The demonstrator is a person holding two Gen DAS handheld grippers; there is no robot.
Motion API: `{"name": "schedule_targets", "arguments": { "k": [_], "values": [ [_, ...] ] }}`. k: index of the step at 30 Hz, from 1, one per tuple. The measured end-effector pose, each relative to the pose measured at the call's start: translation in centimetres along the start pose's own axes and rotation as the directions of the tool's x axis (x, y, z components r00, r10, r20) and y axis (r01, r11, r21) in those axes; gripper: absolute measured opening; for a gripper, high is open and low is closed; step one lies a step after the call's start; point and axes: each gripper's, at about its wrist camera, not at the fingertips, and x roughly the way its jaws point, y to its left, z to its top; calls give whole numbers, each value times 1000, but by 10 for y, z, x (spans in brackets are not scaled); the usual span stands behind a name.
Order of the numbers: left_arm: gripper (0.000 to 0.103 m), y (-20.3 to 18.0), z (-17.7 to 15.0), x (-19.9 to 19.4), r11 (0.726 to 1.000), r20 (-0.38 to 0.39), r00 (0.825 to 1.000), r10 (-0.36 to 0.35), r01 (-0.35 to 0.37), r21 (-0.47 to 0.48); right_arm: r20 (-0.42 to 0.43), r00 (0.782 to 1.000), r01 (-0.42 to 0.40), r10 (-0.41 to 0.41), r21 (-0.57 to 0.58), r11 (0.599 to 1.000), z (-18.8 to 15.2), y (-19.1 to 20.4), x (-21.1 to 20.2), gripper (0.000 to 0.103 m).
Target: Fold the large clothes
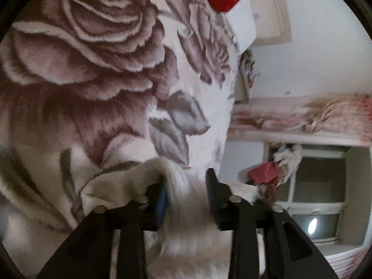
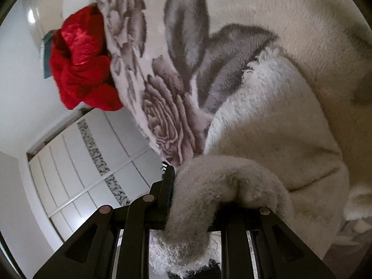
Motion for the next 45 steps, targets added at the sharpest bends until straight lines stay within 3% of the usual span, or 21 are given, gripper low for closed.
{"name": "schedule_targets", "arguments": {
  "k": [1, 3, 6, 9, 13, 15, 17, 20, 21, 22, 23, 25, 27, 28, 30, 34, 35, 39, 42, 43, 45],
  "values": [
    [53, 4, -3, -16, 1000, 51, 999, -15, 16, -13, -10, 1000, 20, -20, 31, 999, -1, -4, 0, 18],
    [61, 6, -9, -41, 999, 137, 990, -19, 23, -24, -15, 1000, 27, -25, 119, 993, -2, -23, -1, 18],
    [61, -7, -35, -82, 996, 247, 967, 63, -75, 39, -16, 1000, -16, 20, 243, 970, 0, -50, -7, 18],
    [61, -28, -71, -87, 980, 246, 961, 128, -161, 119, -28, 997, -54, 66, 304, 951, 7, -58, -5, 20],
    [61, -32, -103, -50, 973, 186, 970, 154, -182, 139, -98, 992, -58, 78, 188, 980, 8, -29, -1, 37],
    [61, -30, -108, -25, 957, 172, 960, 222, -248, 148, -117, 985, -116, 130, 124, 986, 6, -10, -4, 61],
    [61, -27, -109, -3, 915, 203, 921, 333, -368, 167, -117, 986, -115, 118, 33, 993, 3, 6, -14, 73],
    [61, -14, -101, 19, 869, 204, 874, 440, -472, 147, -108, 994, 9, -27, -163, 987, -5, 30, -32, 76],
    [62, -11, -99, 22, 868, 203, 872, 445, -476, 143, -90, 989, 90, -117, -264, 960, -9, 41, -34, 76],
    [62, -8, -95, 25, 867, 201, 870, 449, -479, 137, -45, 965, 217, -257, -410, 886, -14, 53, -34, 76],
    [62, -6, -96, 25, 867, 199, 871, 450, -479, 134, -23, 950, 263, -310, -472, 841, -18, 56, -32, 76],
    [62, -5, -94, 23, 868, 208, 869, 449, -480, 129, 2, 885, 372, -465, -603, 706, -23, 55, -16, 77],
    [62, -6, -98, 19, 866, 218, 865, 453, -485, 126, -13, 831, 408, -556, -665, 625, -22, 44, 4, 78],
    [62, -5, -100, 18, 866, 224, 863, 454, -486, 120, -43, 809, 406, -587, -681, 609, -18, 35, 18, 81],
    [62, -5, -107, 15, 866, 230, 861, 454, -487, 111, -113, 801, 373, -588, -675, 637, -5, 20, 37, 96],
    [62, 8, -118, 6, 867, 246, 851, 464, -493, 71, -322, 792, 262, -518, -587, 766, 23, -13, 72, 103],
    [62, 10, -121, 4, 869, 247, 851, 464, -492, 62, -331, 794, 258, -511, -577, 775, 24, -16, 76, 103],
    [62, 19, -141, -9, 876, 270, 850, 453, -481, 43, -297, 810, 245, -505, -611, 752, 6, -9, 68, 103],
    [63, 19, -161, -16, 871, 269, 847, 458, -488, 52, -199, 805, 283, -559, -699, 657, -29, -3, 45, 103],
    [63, 17, -168, -19, 872, 272, 848, 454, -486, 60, -122, 810, 323, -574, -723, 610, -41, 2, 31, 103],
    [63, 11, -183, -25, 863, 282, 841, 462, -500, 78, -23, 836, 362, -549, -728, 582, -51, 10, 7, 103]
  ]
}}
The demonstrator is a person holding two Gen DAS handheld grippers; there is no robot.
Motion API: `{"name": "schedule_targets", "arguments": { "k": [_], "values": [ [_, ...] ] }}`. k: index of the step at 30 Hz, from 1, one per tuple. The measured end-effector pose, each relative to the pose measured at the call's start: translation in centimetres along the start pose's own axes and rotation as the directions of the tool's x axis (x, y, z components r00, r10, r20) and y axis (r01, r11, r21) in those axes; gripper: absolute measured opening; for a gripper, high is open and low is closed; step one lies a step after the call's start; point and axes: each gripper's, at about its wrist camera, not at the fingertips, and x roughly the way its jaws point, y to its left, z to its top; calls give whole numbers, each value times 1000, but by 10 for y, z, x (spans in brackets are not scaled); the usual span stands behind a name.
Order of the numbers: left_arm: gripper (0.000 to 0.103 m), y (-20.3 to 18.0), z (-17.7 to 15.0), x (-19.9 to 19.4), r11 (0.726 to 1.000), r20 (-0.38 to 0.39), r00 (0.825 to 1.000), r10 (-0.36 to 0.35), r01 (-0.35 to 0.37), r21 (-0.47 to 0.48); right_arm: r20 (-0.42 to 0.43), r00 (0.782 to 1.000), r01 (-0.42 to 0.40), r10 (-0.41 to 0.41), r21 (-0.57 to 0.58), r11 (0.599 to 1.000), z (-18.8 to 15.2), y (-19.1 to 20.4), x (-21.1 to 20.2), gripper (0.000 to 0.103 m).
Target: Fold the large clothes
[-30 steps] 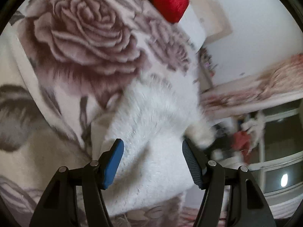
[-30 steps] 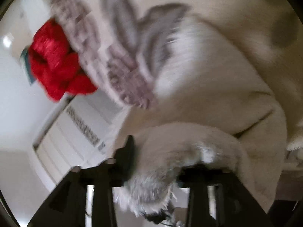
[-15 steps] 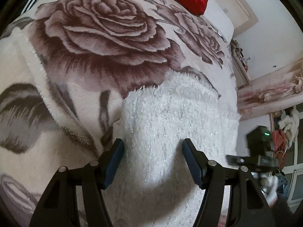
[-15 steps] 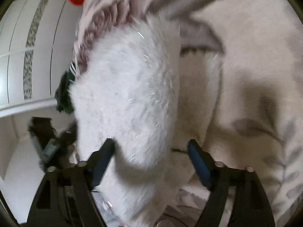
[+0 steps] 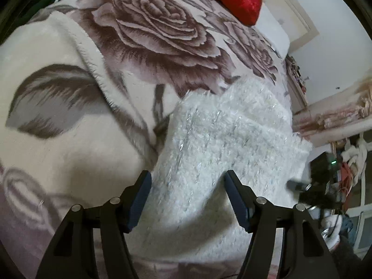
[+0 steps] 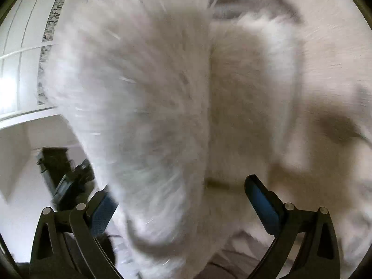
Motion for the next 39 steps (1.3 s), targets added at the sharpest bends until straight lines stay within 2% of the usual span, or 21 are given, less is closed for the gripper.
{"name": "schedule_targets", "arguments": {
  "k": [3, 4, 5, 7, 8, 9, 10, 12, 15, 19, 22, 24, 25, 27, 29, 31, 33, 35, 36, 37, 39],
  "values": [
    [63, -3, -11, -7, 999, -7, 1000, 28, -28, 17, 158, 987, -9, 2, 41, 999, -11, -3, -44, 103],
    [63, -2, -14, -7, 999, -8, 1000, 30, -30, 17, 196, 980, -51, 42, 43, 998, -12, -3, -55, 103],
    [63, 1, -16, -7, 1000, -11, 1000, 28, -28, 8, 196, 976, -98, 91, 28, 995, -8, -1, -57, 103],
    [62, 6, -21, -11, 999, -7, 1000, 16, -16, -29, 157, 982, -101, 101, -5, 995, 2, 9, -50, 103],
    [62, 10, -26, -15, 999, 1, 1000, 4, -4, -52, 144, 984, -102, 105, -26, 994, 5, 15, -40, 95],
    [62, 13, -31, -21, 997, 6, 1000, -2, 3, -72, 127, 985, -107, 113, -53, 993, 12, 22, -31, 54],
    [63, 19, -39, -30, 995, 15, 1000, -1, 2, -95, 91, 992, -78, 85, -76, 994, 12, 34, -21, 35],
    [62, 29, -55, -46, 992, 23, 999, 22, -19, -124, 104, 993, -39, 58, -182, 983, -1, 59, -16, 25],
    [62, 58, -89, -79, 979, 26, 998, 58, -51, -199, 57, 991, -95, 117, -298, 950, -46, 94, -29, 23],
    [62, 101, -136, -108, 948, 5, 997, 73, -68, -311, -134, 986, -148, 99, -432, 890, -145, 133, -15, 23],
    [62, 121, -162, -118, 932, -13, 995, 99, -97, -349, -352, 936, -169, 17, -407, 897, -202, 124, 26, 29],
    [62, 129, -177, -122, 927, -17, 992, 122, -120, -356, -428, 903, -148, -34, -386, 911, -221, 114, 44, 43],
    [62, 132, -183, -124, 924, -14, 992, 126, -123, -361, -444, 896, -155, -18, -352, 923, -222, 111, 48, 48],
    [62, 136, -188, -123, 923, -7, 992, 123, -118, -365, -446, 894, -191, 47, -284, 940, -217, 107, 43, 60],
    [62, 139, -191, -122, 927, 3, 993, 122, -112, -358, -397, 915, -177, 67, -248, 952, -202, 103, 30, 68],
    [62, 138, -190, -116, 932, 9, 992, 124, -113, -344, -300, 954, -96, 23, -233, 968, -165, 104, 17, 69],
    [62, 135, -187, -111, 938, 16, 992, 121, -109, -328, -188, 974, 70, -124, -270, 960, -115, 111, 12, 70],
    [62, 130, -183, -105, 947, 22, 992, 120, -108, -302, -41, 956, 257, -289, -351, 901, -63, 128, 11, 70],
    [62, 125, -179, -101, 953, 28, 991, 128, -115, -281, 5, 944, 307, -330, -378, 873, -46, 132, 11, 70],
    [62, 121, -175, -96, 956, 25, 989, 147, -135, -259, 53, 927, 353, -371, -455, 817, -15, 149, 20, 70],
    [62, 114, -169, -87, 958, 24, 981, 193, -183, -220, 66, 901, 387, -428, -569, 726, 12, 177, 35, 70]
  ]
}}
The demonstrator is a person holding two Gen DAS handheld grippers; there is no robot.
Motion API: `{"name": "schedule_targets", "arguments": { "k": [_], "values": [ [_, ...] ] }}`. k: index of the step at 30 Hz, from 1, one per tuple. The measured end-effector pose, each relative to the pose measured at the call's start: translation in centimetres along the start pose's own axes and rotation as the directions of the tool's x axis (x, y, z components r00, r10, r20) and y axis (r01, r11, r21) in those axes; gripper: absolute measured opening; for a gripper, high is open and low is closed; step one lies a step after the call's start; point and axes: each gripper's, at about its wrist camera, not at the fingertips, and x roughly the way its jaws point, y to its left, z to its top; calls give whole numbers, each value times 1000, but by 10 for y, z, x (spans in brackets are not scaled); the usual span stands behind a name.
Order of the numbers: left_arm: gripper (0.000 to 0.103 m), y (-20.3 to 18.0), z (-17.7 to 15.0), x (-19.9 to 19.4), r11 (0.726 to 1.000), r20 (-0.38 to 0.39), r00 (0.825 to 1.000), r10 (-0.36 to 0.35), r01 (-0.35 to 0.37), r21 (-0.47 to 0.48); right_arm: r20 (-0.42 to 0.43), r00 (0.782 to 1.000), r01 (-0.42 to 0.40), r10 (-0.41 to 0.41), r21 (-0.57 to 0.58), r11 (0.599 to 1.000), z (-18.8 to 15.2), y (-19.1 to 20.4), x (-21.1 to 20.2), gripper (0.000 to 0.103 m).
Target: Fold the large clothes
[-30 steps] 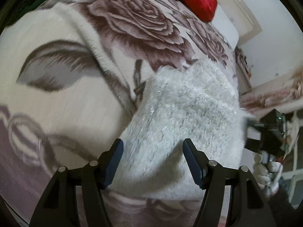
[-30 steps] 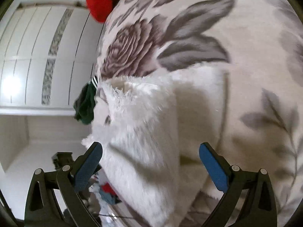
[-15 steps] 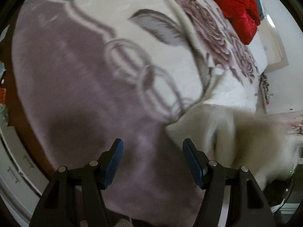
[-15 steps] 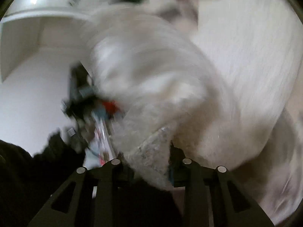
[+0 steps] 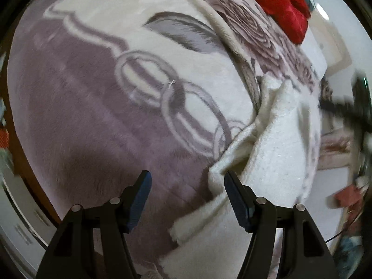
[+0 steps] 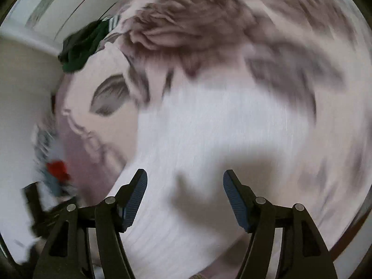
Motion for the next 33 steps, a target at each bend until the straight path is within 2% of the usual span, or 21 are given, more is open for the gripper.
{"name": "schedule_targets", "arguments": {
  "k": [1, 3, 4, 5, 6, 7, 9, 11, 14, 17, 19, 20, 21, 23, 24, 26, 27, 28, 30, 33],
  "values": [
    [63, -5, 3, 4, 998, 16, 999, 50, -51, 23, -79, 997, -12, 4, -100, 995, 26, 10, 19, 70],
    [63, -8, 7, 12, 990, 37, 991, 132, -133, 36, -167, 986, -6, -19, -148, 989, 69, 19, 47, 70],
    [63, -9, 10, 18, 988, 37, 988, 151, -152, 34, -213, 976, 17, -53, -165, 986, 84, 22, 64, 70],
    [63, -9, 13, 21, 988, 30, 988, 152, -153, 30, -217, 972, 51, -88, -171, 984, 82, 24, 69, 70],
    [70, -10, 15, 25, 988, 25, 988, 152, -153, 29, -223, 965, 97, -138, -186, 978, 89, 18, 72, 70],
    [78, -11, 18, 27, 989, 22, 990, 143, -143, 27, -227, 963, 100, -148, -208, 973, 86, 15, 71, 70],
    [82, -18, 28, 28, 997, 24, 997, 69, -70, 29, -243, 957, 98, -160, -249, 964, 80, 4, 68, 70],
    [82, -32, 41, 29, 999, 22, 1000, -21, 20, 40, -318, 934, 83, -164, -253, 964, 74, -19, 73, 70],
    [82, -64, 70, 38, 989, -10, 992, -127, 127, 79, -378, 907, 74, -185, -290, 954, 72, -32, 90, 70],
    [82, -98, 102, 60, 976, -72, 980, -187, 193, 96, -420, 887, 58, -194, -315, 947, 69, -40, 107, 70],
    [81, -121, 125, 83, 962, -115, 962, -248, 258, 83, -398, 906, 41, -142, -252, 967, 69, -51, 105, 70],
    [81, -133, 136, 97, 955, -141, 951, -276, 288, 75, -355, 930, 29, -92, -180, 983, 69, -64, 95, 70],
    [81, -144, 144, 108, 951, -160, 945, -286, 301, 73, -324, 944, 21, -61, -127, 992, 69, -75, 90, 70],
    [81, -168, 160, 130, 945, -178, 940, -292, 313, 101, -196, 980, 8, 14, 111, 994, 52, -122, 61, 70],
    [77, -175, 163, 137, 946, -177, 945, -276, 299, 123, -164, 986, 3, 28, 189, 982, 42, -136, 54, 70],
    [47, -194, 168, 151, 942, -168, 956, -241, 272, 198, -55, 995, -57, 82, 359, 932, 9, -175, 36, 70],
    [18, -201, 167, 157, 941, -173, 961, -215, 252, 228, -18, 995, -80, 94, 390, 917, -3, -186, 32, 70],
    [10, -206, 166, 161, 936, -181, 963, -200, 242, 255, 5, 995, -94, 101, 401, 911, -11, -189, 27, 70],
    [7, -215, 164, 159, 920, -161, 966, -205, 246, 305, 26, 995, -102, 99, 382, 918, -18, -193, 28, 70],
    [6, -219, 167, 142, 907, -116, 963, -245, 269, 325, 25, 996, -94, 91, 248, 964, -11, -174, 35, 70]
  ]
}}
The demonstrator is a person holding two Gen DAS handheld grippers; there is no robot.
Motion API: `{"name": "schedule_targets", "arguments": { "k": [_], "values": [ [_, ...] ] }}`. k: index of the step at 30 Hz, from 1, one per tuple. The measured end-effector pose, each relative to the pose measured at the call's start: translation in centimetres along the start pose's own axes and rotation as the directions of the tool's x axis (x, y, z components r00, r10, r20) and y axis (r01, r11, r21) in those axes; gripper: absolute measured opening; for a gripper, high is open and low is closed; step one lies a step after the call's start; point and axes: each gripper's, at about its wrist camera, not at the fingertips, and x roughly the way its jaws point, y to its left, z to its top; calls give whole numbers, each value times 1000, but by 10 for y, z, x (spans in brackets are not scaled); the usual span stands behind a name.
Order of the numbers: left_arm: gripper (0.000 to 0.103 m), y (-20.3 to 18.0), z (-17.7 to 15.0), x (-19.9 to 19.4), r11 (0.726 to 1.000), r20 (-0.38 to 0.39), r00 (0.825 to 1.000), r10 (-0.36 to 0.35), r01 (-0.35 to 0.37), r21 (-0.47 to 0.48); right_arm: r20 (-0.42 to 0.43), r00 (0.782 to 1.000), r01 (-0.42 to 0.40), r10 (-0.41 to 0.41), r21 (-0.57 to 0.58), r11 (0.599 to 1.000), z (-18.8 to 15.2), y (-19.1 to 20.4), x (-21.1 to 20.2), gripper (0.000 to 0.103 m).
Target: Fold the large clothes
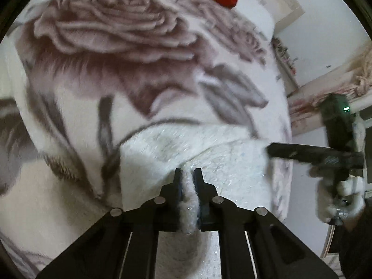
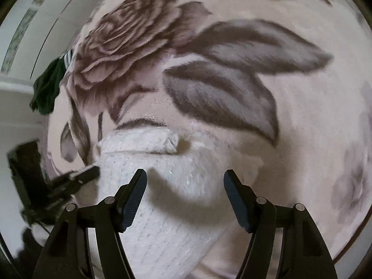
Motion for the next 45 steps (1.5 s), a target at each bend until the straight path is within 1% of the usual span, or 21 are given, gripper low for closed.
{"name": "schedule_targets", "arguments": {
  "k": [3, 5, 6, 7, 8, 9, 14, 17, 18, 19, 21, 25, 27, 28, 32, 36, 38, 39, 40, 41, 45],
  "values": [
    [6, -8, 10, -18, 999, 55, 998, -36, 36, 17, -82, 996, 25, -40, -176, 984, 10, 32, 25, 77],
    [4, -11, 18, -21, 999, 63, 997, -31, 29, 34, -133, 989, 33, -65, -231, 972, 12, 41, 41, 77],
    [0, -10, 23, -22, 999, 70, 997, -28, 25, 37, -133, 987, 52, -92, -279, 959, 11, 48, 50, 72],
    [0, -8, 28, -25, 999, 79, 996, -28, 26, 35, -125, 986, 66, -109, -307, 949, 10, 53, 52, 59],
    [0, -7, 36, -25, 999, 89, 996, -24, 22, 31, -120, 981, 104, -150, -323, 941, 9, 56, 53, 17],
    [0, -4, 41, -29, 999, 97, 995, -26, 23, 26, -106, 980, 127, -168, -315, 941, 8, 58, 51, 15],
    [2, 18, 44, -42, 994, 52, 993, -105, 105, 0, 21, 990, 143, -142, -243, 959, 2, 64, 9, 10],
    [5, 33, 33, -46, 992, 21, 993, -117, 118, -51, 138, 979, 179, -153, -201, 963, 0, 74, -24, 8],
    [13, 40, 28, -43, 990, 5, 993, -115, 115, -80, 168, 973, 192, -161, -186, 964, 0, 76, -33, 8],
    [26, 47, 23, -39, 988, -16, 993, -113, 111, -106, 186, 967, 206, -174, -170, 964, 1, 80, -34, 7],
    [35, 53, 15, -36, 982, -30, 990, -135, 130, -138, 205, 957, 239, -207, -144, 960, 4, 80, -38, 7],
    [43, 56, 7, -27, 952, -49, 964, -261, 248, -181, 172, 954, 264, -247, -82, 961, 17, 70, -18, 6],
    [47, 53, 4, -17, 933, -78, 943, -325, 306, -189, 167, 950, 280, -264, -84, 956, 17, 72, -10, 6],
    [52, 51, 2, -11, 930, -95, 937, -336, 314, -194, 159, 950, 284, -268, -83, 955, 17, 72, -5, 6],
    [54, 38, -6, 4, 925, -159, 917, -365, 339, -169, 142, 955, 270, -259, -59, 961, 17, 68, -4, 6],
    [54, 34, -12, -2, 922, -135, 918, -373, 351, -161, 123, 960, 261, -252, -58, 964, 15, 64, -6, 7],
    [54, 30, -13, -3, 935, -120, 932, -343, 327, -136, 120, 960, 261, -252, -66, 963, 13, 64, -7, 7],
    [52, 27, -11, -3, 950, -103, 949, -299, 286, -122, 121, 960, 262, -253, -71, 962, 12, 64, -8, 7],
    [34, 27, -10, -2, 957, -87, 958, -274, 264, -117, 123, 960, 262, -252, -73, 962, 12, 64, -8, 7],
    [8, 23, -8, -2, 968, -61, 969, -239, 234, -89, 129, 959, 264, -253, -74, 962, 12, 65, -9, 7],
    [5, 5, -1, -18, 978, -4, 978, -207, 207, 10, 182, 940, 305, -288, -75, 949, 11, 78, -18, 6]
  ]
}}
